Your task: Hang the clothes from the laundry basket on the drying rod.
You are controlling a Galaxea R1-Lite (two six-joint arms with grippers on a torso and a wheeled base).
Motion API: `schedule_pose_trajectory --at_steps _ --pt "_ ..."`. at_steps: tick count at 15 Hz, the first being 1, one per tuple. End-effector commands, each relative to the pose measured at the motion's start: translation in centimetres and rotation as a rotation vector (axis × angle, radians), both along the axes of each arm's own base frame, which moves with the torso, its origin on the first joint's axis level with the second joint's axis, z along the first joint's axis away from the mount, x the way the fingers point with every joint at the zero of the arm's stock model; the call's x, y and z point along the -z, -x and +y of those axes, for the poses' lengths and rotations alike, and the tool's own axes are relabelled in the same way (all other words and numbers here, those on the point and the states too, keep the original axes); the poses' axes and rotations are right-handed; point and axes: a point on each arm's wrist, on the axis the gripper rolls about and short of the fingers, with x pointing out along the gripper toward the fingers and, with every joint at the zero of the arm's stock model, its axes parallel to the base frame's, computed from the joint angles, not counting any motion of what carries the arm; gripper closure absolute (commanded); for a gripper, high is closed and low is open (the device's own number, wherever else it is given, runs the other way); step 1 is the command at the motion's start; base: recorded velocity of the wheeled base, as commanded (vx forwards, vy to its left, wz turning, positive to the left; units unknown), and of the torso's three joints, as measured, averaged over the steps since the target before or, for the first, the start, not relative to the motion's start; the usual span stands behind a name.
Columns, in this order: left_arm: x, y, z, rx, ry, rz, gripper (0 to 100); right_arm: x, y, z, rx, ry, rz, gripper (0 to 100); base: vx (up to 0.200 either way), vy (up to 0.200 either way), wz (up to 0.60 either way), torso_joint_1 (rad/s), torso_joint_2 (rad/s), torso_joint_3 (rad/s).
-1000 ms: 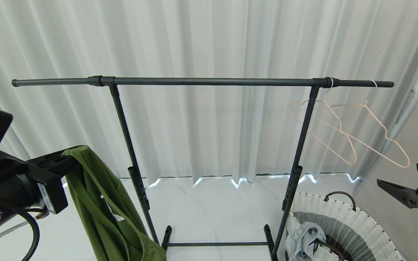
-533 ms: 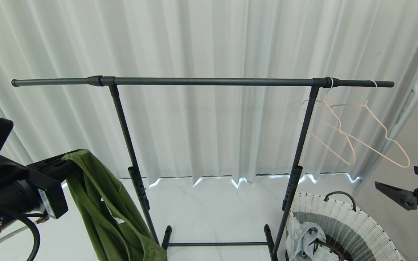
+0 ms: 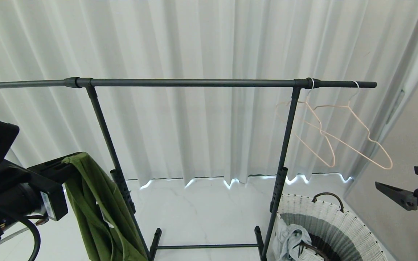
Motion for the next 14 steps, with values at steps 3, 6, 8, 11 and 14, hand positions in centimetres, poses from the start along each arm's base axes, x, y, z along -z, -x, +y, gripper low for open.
schedule_pose_trajectory --at_steps 3,6,8,11,14 --pt "0.06 -0.10 -0.03 -0.001 -0.001 0.004 100 -0.02 -0.01 0.01 -0.001 0.000 -0.001 0 0.000 -0.200 0.00 0.002 0.01 0.005" --pt "0.13 -0.13 -0.01 -0.002 -0.002 0.007 100 0.00 -0.04 0.02 -0.003 0.000 0.001 0 0.000 -0.133 0.00 0.003 0.00 0.002" --pt "0.17 -0.13 -0.02 -0.001 -0.001 0.009 100 -0.02 -0.08 0.02 -0.003 0.000 0.001 0 0.000 0.000 0.00 0.000 0.00 0.000" --pt "0.26 -0.11 -0.01 -0.001 -0.002 0.012 100 -0.09 -0.12 0.07 -0.006 -0.001 -0.001 0 0.000 0.000 0.00 0.000 0.00 0.000" --pt "0.26 -0.11 -0.01 -0.001 -0.002 0.012 100 -0.04 -0.18 0.08 -0.006 0.000 0.002 0 0.000 0.000 0.00 0.000 0.00 0.000"
